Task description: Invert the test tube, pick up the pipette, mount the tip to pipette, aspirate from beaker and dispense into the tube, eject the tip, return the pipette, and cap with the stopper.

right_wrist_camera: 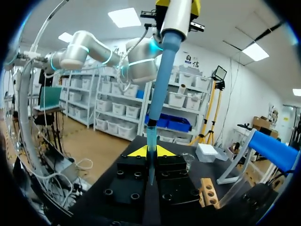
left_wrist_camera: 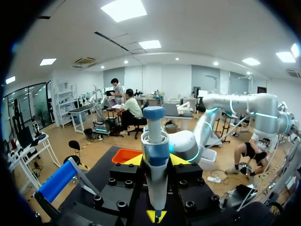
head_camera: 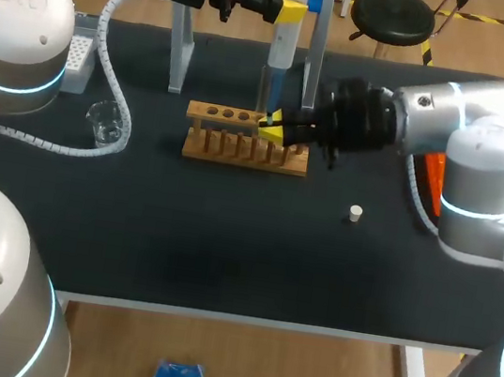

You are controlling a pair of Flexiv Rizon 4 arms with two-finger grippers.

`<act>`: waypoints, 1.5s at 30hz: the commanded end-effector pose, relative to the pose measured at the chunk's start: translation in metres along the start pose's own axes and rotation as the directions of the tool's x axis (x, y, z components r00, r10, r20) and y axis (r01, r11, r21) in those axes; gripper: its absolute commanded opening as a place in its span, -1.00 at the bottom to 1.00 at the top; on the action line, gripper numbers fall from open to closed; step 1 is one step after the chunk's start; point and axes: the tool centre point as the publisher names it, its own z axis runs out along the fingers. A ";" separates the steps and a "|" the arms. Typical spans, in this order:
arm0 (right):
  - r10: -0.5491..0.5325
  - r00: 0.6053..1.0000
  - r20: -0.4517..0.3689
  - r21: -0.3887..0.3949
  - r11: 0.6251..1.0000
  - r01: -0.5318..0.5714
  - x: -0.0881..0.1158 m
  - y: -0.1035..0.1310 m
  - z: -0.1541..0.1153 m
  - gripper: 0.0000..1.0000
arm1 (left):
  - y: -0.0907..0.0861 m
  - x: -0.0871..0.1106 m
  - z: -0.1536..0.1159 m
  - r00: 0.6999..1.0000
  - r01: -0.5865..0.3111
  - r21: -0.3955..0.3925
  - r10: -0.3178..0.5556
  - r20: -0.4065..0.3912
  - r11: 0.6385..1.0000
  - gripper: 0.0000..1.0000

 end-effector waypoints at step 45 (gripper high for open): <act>0.065 0.992 0.112 -0.179 0.983 -0.045 -0.006 0.013 -0.001 -1.00 | 0.003 -0.001 0.000 1.000 0.001 -0.006 -0.001 -0.003 1.000 -1.00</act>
